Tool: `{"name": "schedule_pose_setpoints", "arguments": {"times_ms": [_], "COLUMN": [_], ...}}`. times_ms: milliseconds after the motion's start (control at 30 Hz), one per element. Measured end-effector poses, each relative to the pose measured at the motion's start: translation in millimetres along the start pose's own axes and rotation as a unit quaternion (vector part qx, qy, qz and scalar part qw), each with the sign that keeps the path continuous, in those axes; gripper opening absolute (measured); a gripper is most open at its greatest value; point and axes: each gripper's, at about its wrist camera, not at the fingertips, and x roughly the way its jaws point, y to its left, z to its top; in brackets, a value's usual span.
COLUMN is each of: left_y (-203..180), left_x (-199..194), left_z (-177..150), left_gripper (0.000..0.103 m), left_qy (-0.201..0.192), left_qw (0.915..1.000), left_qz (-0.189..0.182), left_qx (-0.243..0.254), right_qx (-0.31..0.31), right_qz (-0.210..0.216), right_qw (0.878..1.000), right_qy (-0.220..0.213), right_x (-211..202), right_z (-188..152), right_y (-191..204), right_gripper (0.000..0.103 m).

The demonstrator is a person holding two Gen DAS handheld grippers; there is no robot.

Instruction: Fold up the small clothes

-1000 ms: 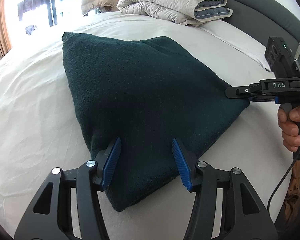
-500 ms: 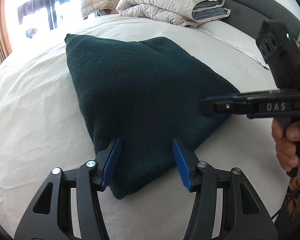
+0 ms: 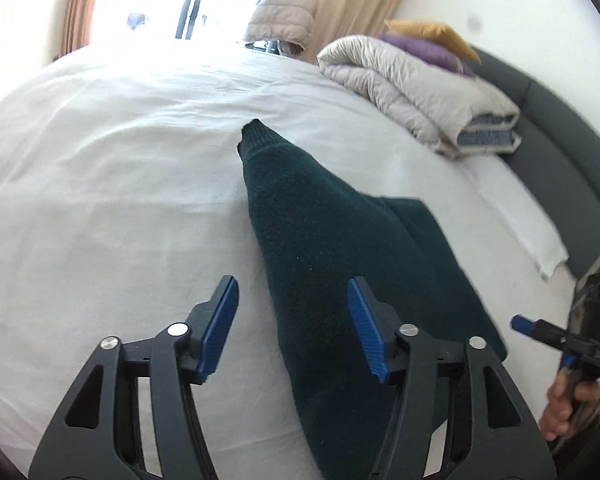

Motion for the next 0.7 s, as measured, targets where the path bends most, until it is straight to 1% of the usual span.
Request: {"name": "schedule_pose_setpoints", "arguments": {"times_ms": [33, 67, 133, 200, 233, 300, 367, 433, 500, 533, 600, 633, 667, 700], "left_y": [5, 8, 8, 7, 7, 6, 6, 5, 3, 2, 0, -1, -1, -3], "left_x": [2, 7, 19, 32, 40, 56, 70, 81, 88, 92, 95, 97, 97, 96], "left_z": [0, -1, 0, 0, 0, 2, 4, 6, 7, 7, 8, 8, 8, 9], "left_gripper": [0.078, 0.08, 0.08, 0.08, 0.08, 0.08, 0.08, 0.08, 0.071, 0.062, 0.06, 0.058, 0.054, 0.052], "left_qy": [0.002, 0.015, 0.043, 0.068, 0.083, 0.109, 0.122, 0.127, 0.136, 0.14, 0.141, 0.142, 0.142, 0.143], "left_qw": [0.9999, 0.9997, 0.9987, 0.9962, 0.9943, 0.991, 0.9886, 0.9883, 0.9868, 0.9861, 0.9864, 0.9865, 0.9863, 0.9861], "left_qz": [-0.001, 0.0, -0.015, -0.037, -0.045, -0.049, -0.06, -0.057, -0.063, -0.065, -0.06, -0.058, -0.058, -0.058], "left_qx": [-0.015, -0.02, -0.023, -0.041, -0.05, -0.059, -0.064, -0.061, -0.062, -0.061, -0.06, -0.059, -0.06, -0.061], "right_qx": [0.006, 0.013, 0.035, 0.06, 0.07, 0.068, 0.068, 0.062, 0.063, 0.066, 0.078, 0.086, 0.089, 0.088], "right_qz": [0.003, 0.003, 0.015, 0.034, 0.032, 0.003, -0.009, -0.017, -0.011, -0.007, 0.011, 0.022, 0.023, 0.019], "right_qw": [1.0, 1.0, 0.999, 0.997, 0.995, 0.995, 0.992, 0.992, 0.992, 0.992, 0.989, 0.988, 0.987, 0.987], "right_qy": [0.005, 0.009, 0.019, 0.046, 0.058, 0.079, 0.106, 0.11, 0.108, 0.11, 0.122, 0.128, 0.131, 0.131], "right_x": [5, 11, 22, 43, 53, 71, 88, 98, 102, 104, 109, 113, 115, 117], "right_z": [9, 17, 29, 39, 42, 44, 43, 41, 43, 43, 41, 40, 39, 39], "right_y": [-4, -8, -20, -30, -34, -35, -37, -36, -34, -33, -33, -34, -34, -32], "right_gripper": [0.072, 0.073, 0.073, 0.073, 0.073, 0.073, 0.073, 0.073, 0.072, 0.069, 0.05, 0.045, 0.039, 0.036]}}
